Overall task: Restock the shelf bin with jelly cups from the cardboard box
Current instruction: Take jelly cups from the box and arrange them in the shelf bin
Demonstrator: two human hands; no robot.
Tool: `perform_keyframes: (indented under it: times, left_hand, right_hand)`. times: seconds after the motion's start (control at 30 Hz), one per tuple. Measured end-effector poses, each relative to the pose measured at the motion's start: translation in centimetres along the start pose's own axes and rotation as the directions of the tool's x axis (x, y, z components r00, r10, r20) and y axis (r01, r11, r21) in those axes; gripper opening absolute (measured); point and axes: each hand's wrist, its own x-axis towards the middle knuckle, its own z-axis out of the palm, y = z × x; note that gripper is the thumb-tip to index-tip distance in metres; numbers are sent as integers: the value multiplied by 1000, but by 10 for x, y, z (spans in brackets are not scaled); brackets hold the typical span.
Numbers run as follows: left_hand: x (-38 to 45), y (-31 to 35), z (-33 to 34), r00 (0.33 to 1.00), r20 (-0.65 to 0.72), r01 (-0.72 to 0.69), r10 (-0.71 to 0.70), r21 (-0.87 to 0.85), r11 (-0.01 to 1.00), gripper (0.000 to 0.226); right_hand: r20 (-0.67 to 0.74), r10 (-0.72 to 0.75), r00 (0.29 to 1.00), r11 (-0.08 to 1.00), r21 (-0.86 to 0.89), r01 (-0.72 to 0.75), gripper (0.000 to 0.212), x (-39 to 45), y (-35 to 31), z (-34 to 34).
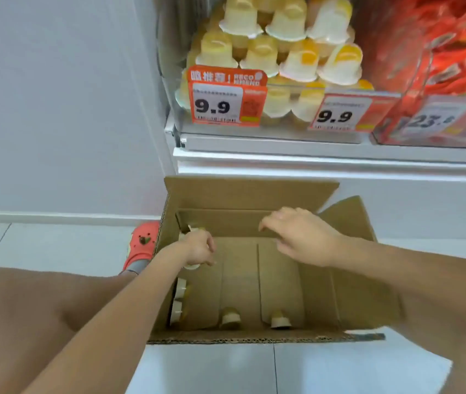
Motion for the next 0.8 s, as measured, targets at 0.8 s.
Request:
perform_keyframes:
  times: [0.8]
  left_hand:
    - [84,-38,182,956,284,50,-73,87,995,37]
  right_hand:
    - [946,186,266,-113,289,-951,36,3,13,221]
